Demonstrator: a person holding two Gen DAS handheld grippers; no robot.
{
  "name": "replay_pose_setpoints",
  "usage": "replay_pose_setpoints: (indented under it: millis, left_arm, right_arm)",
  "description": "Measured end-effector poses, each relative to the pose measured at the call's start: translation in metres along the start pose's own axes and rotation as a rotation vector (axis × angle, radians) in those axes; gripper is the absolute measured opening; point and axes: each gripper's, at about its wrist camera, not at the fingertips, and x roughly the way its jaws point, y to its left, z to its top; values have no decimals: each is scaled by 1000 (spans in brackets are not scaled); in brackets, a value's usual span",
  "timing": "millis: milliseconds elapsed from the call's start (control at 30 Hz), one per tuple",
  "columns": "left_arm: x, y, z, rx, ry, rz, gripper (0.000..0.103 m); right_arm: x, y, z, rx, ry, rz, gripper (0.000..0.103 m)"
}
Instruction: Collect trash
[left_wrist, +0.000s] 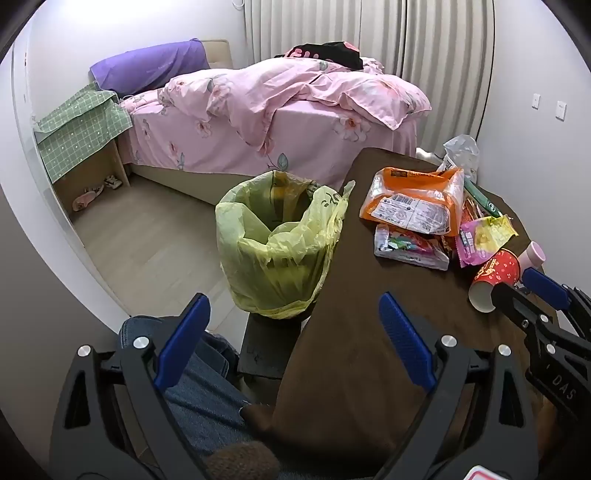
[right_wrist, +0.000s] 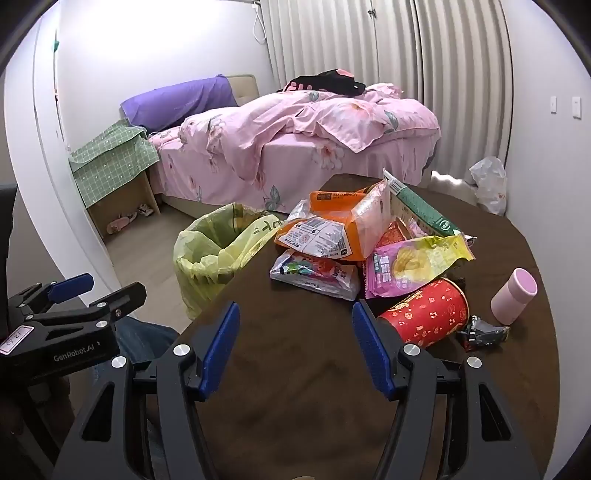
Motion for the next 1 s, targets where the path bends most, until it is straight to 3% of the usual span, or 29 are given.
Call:
replay_pose_setpoints:
  millis: [1000]
  left_arm:
    - [-13,0,6,15,-41,-6,88]
  right_arm:
    - [-3,-3,7,5,-49,-25,60]
